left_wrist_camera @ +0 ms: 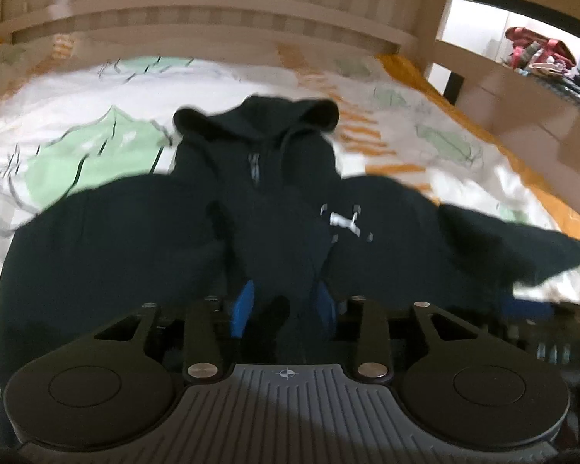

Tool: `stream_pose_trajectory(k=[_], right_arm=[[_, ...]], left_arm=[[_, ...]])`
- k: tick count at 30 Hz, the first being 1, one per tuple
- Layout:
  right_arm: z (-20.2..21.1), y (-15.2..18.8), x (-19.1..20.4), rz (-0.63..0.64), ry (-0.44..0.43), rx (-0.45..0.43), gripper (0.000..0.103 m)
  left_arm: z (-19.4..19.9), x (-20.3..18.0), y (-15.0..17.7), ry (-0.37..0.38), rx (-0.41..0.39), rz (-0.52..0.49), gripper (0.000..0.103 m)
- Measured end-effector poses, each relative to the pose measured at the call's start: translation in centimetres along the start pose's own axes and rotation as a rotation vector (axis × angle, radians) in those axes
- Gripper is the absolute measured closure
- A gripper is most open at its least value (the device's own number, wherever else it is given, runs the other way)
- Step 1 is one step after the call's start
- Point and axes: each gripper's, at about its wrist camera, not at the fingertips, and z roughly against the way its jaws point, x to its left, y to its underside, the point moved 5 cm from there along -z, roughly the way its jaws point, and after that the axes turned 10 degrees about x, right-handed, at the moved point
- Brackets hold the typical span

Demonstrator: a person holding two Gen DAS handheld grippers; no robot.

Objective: Fold large clothes

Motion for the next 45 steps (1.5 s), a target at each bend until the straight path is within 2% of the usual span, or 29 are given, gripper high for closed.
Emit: stream_pose_trajectory(k=[4, 9, 13, 16, 18, 21, 26, 30, 31, 34, 37, 40, 43, 45], right_arm=[[0.3, 0.2, 0.6, 0.015, -0.003, -0.007, 0.001], [0.4, 0.1, 1.4, 0.031, -0.012, -0.006, 0.001], [0.2, -0.3, 2.9, 0.065, -0.014, -0.007, 0.001], [-0.2, -1.0, 5.2, 0.113, -0.023, -0.016, 0.001], [-0.7, -1.6, 7.1, 0.151, -0.036, -0.022, 0.001], [-2.1, -2.5, 10.0, 0.212, -0.047, -0.023, 0.001], [-5.8, -3.3, 12.9, 0.264, -0.014, 0.019, 0.001], [-7.3, -3.2, 12.4, 0.266, 0.069, 0.04, 0.001], [-7.1, -3.0, 11.7, 0.25, 0.066, 0.044, 0.001], [-6.5, -2.6, 10.1, 0.213, 0.044, 0.057, 0.001], [-6.7, -2.3, 9.6, 0.193, 0.028, 0.069, 0.001], [-6.8, -2.2, 10.1, 0.187, 0.025, 0.068, 0.001], [-6.9, -2.2, 10.8, 0.204, 0.023, 0.063, 0.001], [-7.2, -2.3, 11.1, 0.215, 0.028, 0.061, 0.001]], left_arm=[[1.0, 2.0, 3.0, -0.018, 0.031, 0.037, 0.061], [1.8, 5.3, 7.1, -0.05, 0.08, 0.102, 0.061], [3.0, 7.0, 8.8, -0.073, 0.017, 0.121, 0.061], [3.0, 7.6, 9.3, -0.059, -0.028, 0.156, 0.061], [2.7, 7.3, 9.7, -0.073, -0.063, 0.14, 0.061], [2.9, 6.9, 9.8, -0.097, -0.069, 0.115, 0.06], [2.8, 7.3, 9.7, -0.067, -0.079, 0.139, 0.059], [3.4, 7.2, 9.5, -0.069, -0.06, 0.147, 0.06], [4.0, 7.2, 9.1, -0.068, -0.061, 0.154, 0.06], [6.0, 7.1, 7.2, -0.029, -0.135, 0.149, 0.059], [5.6, 8.1, 4.7, -0.106, -0.157, 0.104, 0.058], [2.7, 11.0, 3.5, -0.188, -0.094, 0.142, 0.058], [-0.3, 13.1, 3.5, -0.205, -0.035, 0.169, 0.059], [-1.2, 13.3, 3.8, -0.211, -0.051, 0.151, 0.058]])
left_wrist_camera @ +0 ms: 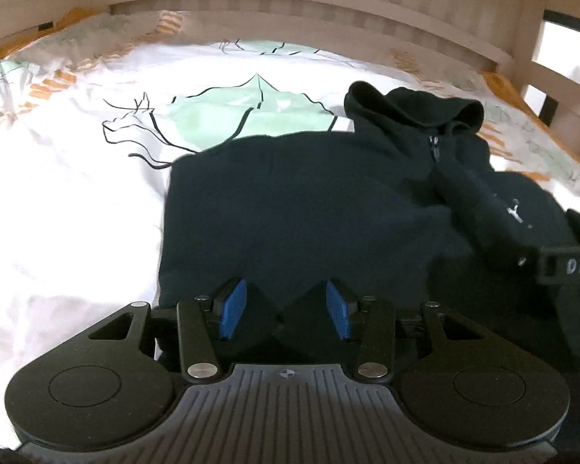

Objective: Fold large clothes

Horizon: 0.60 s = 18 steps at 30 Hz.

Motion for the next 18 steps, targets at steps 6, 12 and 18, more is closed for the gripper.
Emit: stream_pose_trajectory(k=[6, 12, 18], right_arm=[[0.4, 0.2, -1.8, -0.023, 0.051, -0.027, 0.002], [2.5, 2.7, -5.8, -0.138, 0.014, -0.023, 0.002], [3.6, 4.8, -8.4, -0.188, 0.022, -0.025, 0.002]], left_arm=[[-0.2, -0.2, 0.5, -0.032, -0.029, -0.026, 0.057], [0.0, 0.0, 0.7, -0.025, -0.035, -0.02, 0.057], [0.1, 0.1, 0.9, -0.023, -0.04, -0.02, 0.057]])
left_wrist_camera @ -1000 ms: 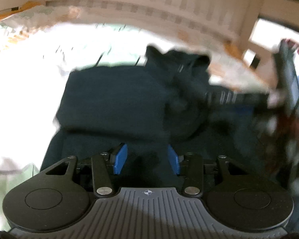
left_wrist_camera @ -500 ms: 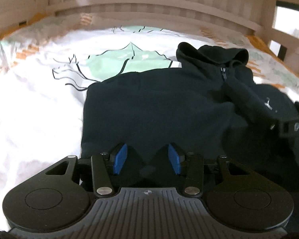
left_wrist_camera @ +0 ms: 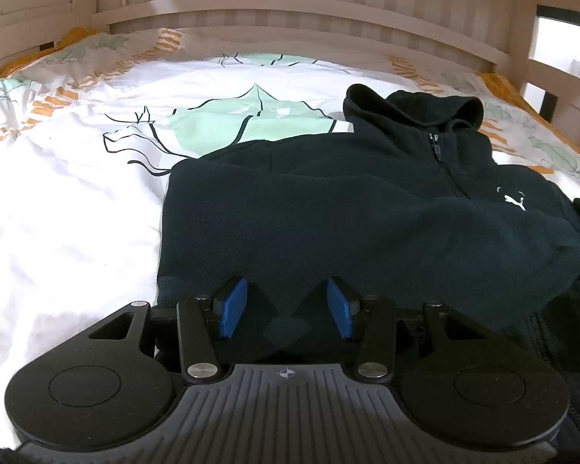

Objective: Fold large clothes

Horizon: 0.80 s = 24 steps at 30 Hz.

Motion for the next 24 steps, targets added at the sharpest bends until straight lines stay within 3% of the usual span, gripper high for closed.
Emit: stream_pose_trajectory(k=[8, 10, 11, 12, 13, 15, 18, 22, 24], right_arm=[[-0.2, -2.0, -1.2, -0.067, -0.146, -0.015, 0.002], [-0.9, -2.4, -1.3, -0.091, -0.165, 0.003, 0.01], [-1.3, -2.5, -1.2, -0.099, -0.189, 0.013, 0.022], [-1.5, -2.6, -1.0, -0.1, -0.216, 0.019, 0.041], [-1.6, -2.8, -0.7, -0.095, -0.237, 0.032, 0.05], [-1.4, -3.1, -0.3, -0.057, -0.188, 0.025, 0.065], [-0.8, -3.3, -0.5, -0.036, -0.158, -0.015, 0.068], [-2.1, -1.8, -1.4, -0.023, -0.11, 0.011, 0.066], [-1.7, -1.5, -1.2, 0.018, -0.087, -0.002, 0.06]], left_arm=[[0.0, 0.0, 0.0, 0.004, -0.005, 0.004, 0.057], [0.0, 0.0, 0.0, 0.003, -0.006, 0.004, 0.057], [0.1, -0.1, 0.0, 0.002, -0.007, 0.003, 0.057], [0.1, -0.1, 0.0, 0.001, -0.008, 0.002, 0.057], [0.1, -0.1, 0.0, 0.001, -0.009, 0.002, 0.058], [0.1, -0.1, 0.0, 0.003, -0.01, 0.003, 0.058], [0.1, -0.1, 0.0, 0.004, -0.011, 0.004, 0.058], [0.2, -0.2, 0.0, -0.004, -0.011, -0.001, 0.058], [0.1, -0.3, 0.0, -0.01, -0.01, -0.006, 0.057]])
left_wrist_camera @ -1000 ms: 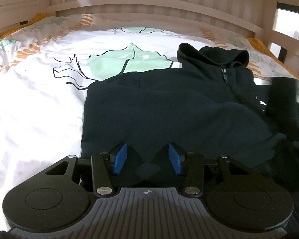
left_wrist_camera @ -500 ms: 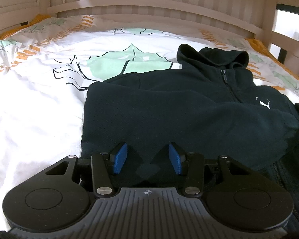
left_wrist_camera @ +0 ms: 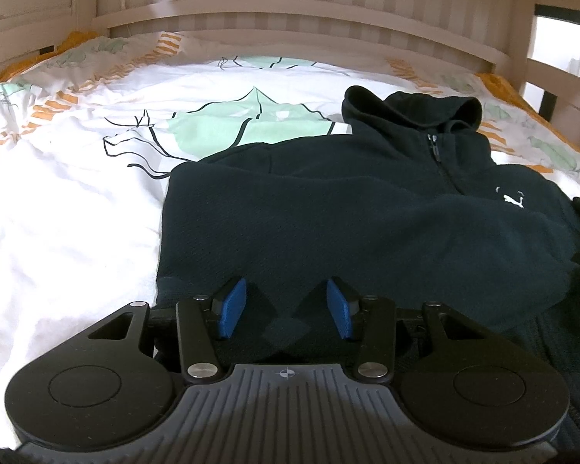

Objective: Fold large clothes
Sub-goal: 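Grasp the other hoodie sleeve cuff with the right tool and lift it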

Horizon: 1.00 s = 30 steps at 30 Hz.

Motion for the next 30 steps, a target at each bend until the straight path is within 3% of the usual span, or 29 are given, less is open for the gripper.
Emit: stream_pose_trajectory(k=[1, 3, 4, 10, 19, 30], right_arm=[[0.3, -0.1, 0.0, 0.002, 0.002, -0.002, 0.055], [1.3, -0.1, -0.3, -0.018, -0.014, -0.017, 0.032], [1.9, -0.1, -0.5, -0.029, -0.033, -0.028, 0.027], [6.0, 1.1, -2.9, -0.04, -0.05, -0.043, 0.023], [10.4, 2.4, -11.1, -0.163, 0.033, -0.048, 0.02], [11.4, 0.6, -24.7, -0.502, 0.19, -0.118, 0.02]], left_arm=[[0.0, -0.1, 0.0, -0.004, 0.001, -0.004, 0.057], [0.0, -0.2, -0.1, -0.011, 0.004, -0.01, 0.057], [0.1, -0.2, -0.1, -0.01, 0.009, -0.013, 0.057], [2.8, -0.7, 0.4, -0.009, 0.071, -0.023, 0.057], [9.5, -4.8, 1.2, 0.121, 0.098, -0.031, 0.051], [9.9, -11.9, -1.1, 0.218, 0.048, -0.107, 0.047]])
